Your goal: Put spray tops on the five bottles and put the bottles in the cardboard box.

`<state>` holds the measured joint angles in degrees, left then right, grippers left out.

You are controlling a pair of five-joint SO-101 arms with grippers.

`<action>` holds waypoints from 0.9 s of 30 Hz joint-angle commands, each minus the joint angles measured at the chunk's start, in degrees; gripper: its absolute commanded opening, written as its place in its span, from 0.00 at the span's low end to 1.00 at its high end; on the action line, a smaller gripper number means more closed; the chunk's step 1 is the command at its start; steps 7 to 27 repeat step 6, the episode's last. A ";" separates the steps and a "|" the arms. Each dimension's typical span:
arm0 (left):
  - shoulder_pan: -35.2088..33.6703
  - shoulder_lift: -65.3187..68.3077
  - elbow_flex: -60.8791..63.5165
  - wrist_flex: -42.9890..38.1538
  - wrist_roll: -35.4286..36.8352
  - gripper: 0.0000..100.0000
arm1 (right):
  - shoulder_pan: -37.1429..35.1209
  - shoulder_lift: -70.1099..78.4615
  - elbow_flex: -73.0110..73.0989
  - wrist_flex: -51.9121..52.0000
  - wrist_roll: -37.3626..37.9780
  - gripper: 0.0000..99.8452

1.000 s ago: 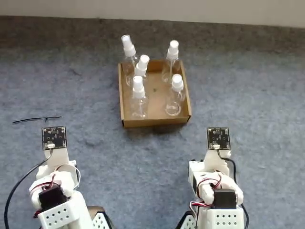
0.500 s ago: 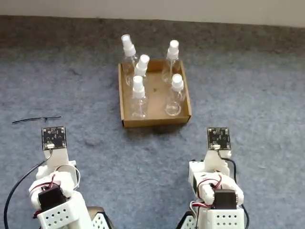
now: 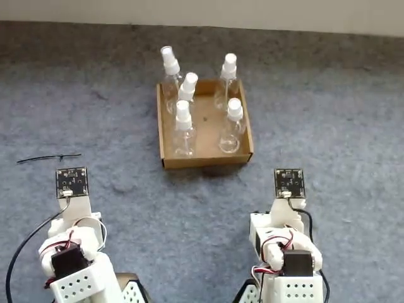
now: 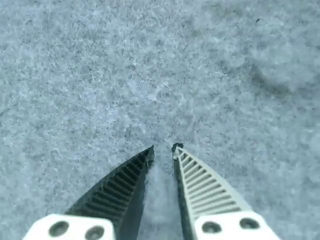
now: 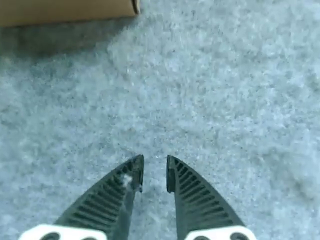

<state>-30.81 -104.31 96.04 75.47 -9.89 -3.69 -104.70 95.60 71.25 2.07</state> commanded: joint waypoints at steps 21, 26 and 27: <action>-0.40 -0.13 1.10 0.26 -0.26 0.08 | 0.75 -0.48 8.66 0.31 0.44 0.04; -0.40 -0.13 1.10 0.26 -0.26 0.08 | 0.75 -0.48 8.66 0.31 0.44 0.04; -0.40 -0.13 1.10 0.26 -0.26 0.08 | 0.75 -0.48 8.66 0.31 0.44 0.04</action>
